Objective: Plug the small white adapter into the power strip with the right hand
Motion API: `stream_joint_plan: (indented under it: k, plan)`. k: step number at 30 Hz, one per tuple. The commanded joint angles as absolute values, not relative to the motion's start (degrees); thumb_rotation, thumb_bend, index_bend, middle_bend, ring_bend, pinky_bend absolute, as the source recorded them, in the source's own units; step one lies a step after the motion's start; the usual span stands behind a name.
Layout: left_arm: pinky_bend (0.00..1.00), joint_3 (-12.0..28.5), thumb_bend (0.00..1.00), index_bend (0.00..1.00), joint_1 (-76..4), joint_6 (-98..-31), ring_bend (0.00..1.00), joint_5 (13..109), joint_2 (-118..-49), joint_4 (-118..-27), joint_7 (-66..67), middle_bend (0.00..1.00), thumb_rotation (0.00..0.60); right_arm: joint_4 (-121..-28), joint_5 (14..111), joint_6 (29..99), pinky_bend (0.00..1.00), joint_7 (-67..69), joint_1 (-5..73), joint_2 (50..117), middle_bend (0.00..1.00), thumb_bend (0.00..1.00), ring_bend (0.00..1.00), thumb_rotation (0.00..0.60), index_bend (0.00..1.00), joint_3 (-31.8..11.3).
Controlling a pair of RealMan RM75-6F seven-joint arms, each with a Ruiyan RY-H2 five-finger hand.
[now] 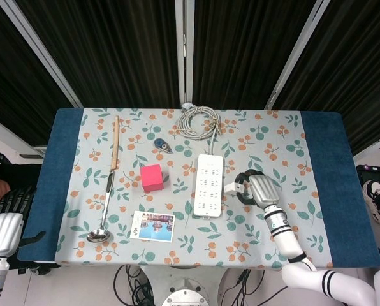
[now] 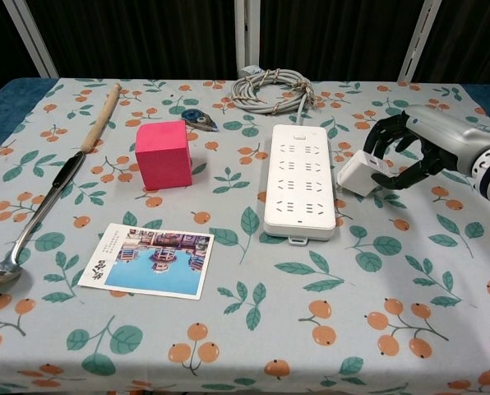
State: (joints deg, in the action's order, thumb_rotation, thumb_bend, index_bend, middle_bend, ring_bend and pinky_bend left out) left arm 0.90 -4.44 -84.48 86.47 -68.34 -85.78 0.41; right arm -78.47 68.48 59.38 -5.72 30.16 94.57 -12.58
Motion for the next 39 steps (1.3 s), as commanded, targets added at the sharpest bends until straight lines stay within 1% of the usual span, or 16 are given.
stream_joint_plan:
  k: [1,3,5,8,12,17,22,32,39]
  plan:
    - [0.0,0.86,0.0,0.02,-4.39,-84.59,0.0,86.55,-68.23,-85.75,0.35,0.0,0.6,-80.66,70.23,60.37,0.3,-7.78,30.86,92.05,0.62,0.6,0.37,0.6,0.69,-12.84]
    - [0.0,0.86,0.0,0.02,-4.34,-84.78,0.0,86.66,-68.12,-85.78,0.33,0.0,0.6,-84.35,70.15,59.78,0.3,-11.52,31.84,88.78,0.65,0.65,0.4,0.6,0.74,-13.41]
    - [0.0,0.88,0.0,0.02,-4.33,-84.94,0.0,86.8,-68.03,-85.9,0.4,0.0,0.6,-88.18,68.57,58.49,0.3,-15.96,33.05,85.6,0.66,0.68,0.42,0.6,0.75,-14.31]
    - [0.0,0.9,0.0,0.02,-4.3,-85.26,0.0,87.04,-67.94,-86.3,0.67,0.0,0.6,-94.34,62.6,56.23,0.3,-26.0,36.05,80.86,0.66,0.71,0.43,0.6,0.76,-16.29]
    - [0.0,1.07,0.0,0.02,-4.38,-85.35,0.0,87.04,-67.79,-86.81,1.07,0.0,0.6,-97.82,52.55,54.43,0.3,-35.83,40.68,78.83,0.66,0.73,0.43,0.6,0.76,-18.07]
    - [0.0,1.33,0.0,0.02,-4.8,-85.02,0.0,87.01,-67.68,-87.29,1.63,0.0,0.6,-96.92,41.24,54.26,0.3,-42.99,46.76,80.68,0.66,0.74,0.43,0.6,0.76,-18.67]
    - [0.0,1.39,0.0,0.02,-5.12,-84.57,0.0,86.96,-67.72,-87.26,1.67,0.0,0.6,-94.38,35.29,54.7,0.3,-45.09,50.75,83.4,0.66,0.74,0.43,0.6,0.76,-18.36]
    - [0.0,1.43,0.0,0.02,-5.27,-84.09,0.0,86.48,-68.13,-86.27,0.68,0.0,0.6,-89.81,30.02,55.37,0.3,-46.14,55.55,87.09,0.66,0.74,0.43,0.6,0.76,-16.67]
    - [0.0,1.42,0.0,0.02,-5.32,-83.95,0.0,86.34,-68.29,-85.68,0.27,0.0,0.6,-88.91,28.73,55.18,0.3,-45.04,56.85,87.54,0.66,0.74,0.43,0.6,0.76,-15.76]
